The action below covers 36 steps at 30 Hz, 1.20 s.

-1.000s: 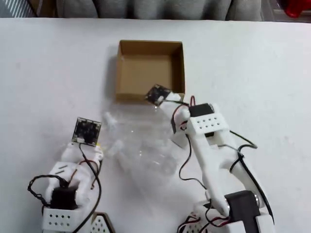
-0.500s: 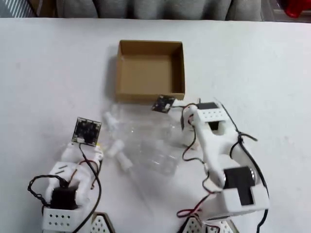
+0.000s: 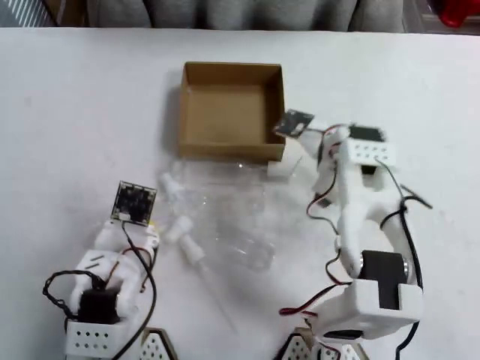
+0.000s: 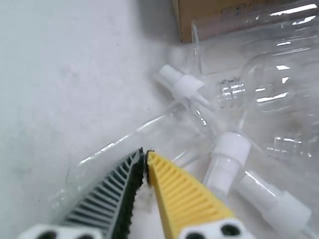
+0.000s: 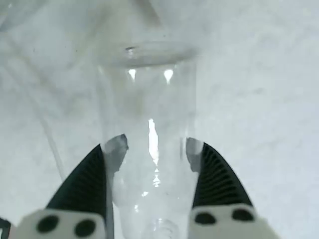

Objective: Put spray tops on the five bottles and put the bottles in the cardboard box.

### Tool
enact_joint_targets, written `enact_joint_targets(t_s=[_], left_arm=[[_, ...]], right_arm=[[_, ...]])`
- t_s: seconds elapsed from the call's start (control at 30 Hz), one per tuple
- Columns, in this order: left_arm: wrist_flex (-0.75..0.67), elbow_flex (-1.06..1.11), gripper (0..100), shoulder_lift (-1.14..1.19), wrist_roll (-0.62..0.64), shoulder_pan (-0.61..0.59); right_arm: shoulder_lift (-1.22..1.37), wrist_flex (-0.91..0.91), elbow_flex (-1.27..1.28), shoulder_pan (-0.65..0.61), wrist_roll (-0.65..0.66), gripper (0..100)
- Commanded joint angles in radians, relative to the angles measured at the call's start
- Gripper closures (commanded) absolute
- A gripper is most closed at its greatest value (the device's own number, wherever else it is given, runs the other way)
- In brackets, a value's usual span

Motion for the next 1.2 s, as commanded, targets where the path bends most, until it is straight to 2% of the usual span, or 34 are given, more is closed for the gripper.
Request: enact_joint_targets(t_s=[0.0,0.13,0.3,0.53,0.77,0.83,1.0,1.17], left_arm=[[-0.017,-0.002,98,-0.016,-0.011,-0.007],[-0.017,-0.002,98,-0.016,-0.011,-0.007],[-0.017,-0.002,98,-0.016,-0.011,-0.007],[-0.017,-0.002,98,-0.016,-0.011,-0.007],[-0.017,-0.002,98,-0.016,-0.011,-0.005],[-0.017,-0.002,98,-0.016,-0.011,-0.005],[-0.015,-0.002,98,-0.016,-0.011,-0.005],[-0.015,-0.002,98,-0.016,-0.011,-0.005]], right_arm=[[-0.065,0.282,-0.192,0.058,0.222,98.1],[-0.065,0.430,-0.222,0.114,0.338,98.1],[-0.065,0.415,-0.124,0.206,0.422,98.1],[-0.065,0.113,0.086,0.348,0.473,98.1],[-0.056,-0.050,0.195,0.367,0.471,97.5],[-0.054,-0.101,0.227,0.364,0.471,94.5],[-0.054,-0.203,0.287,0.357,0.471,79.7],[-0.064,-0.211,0.292,0.340,0.430,78.3]])
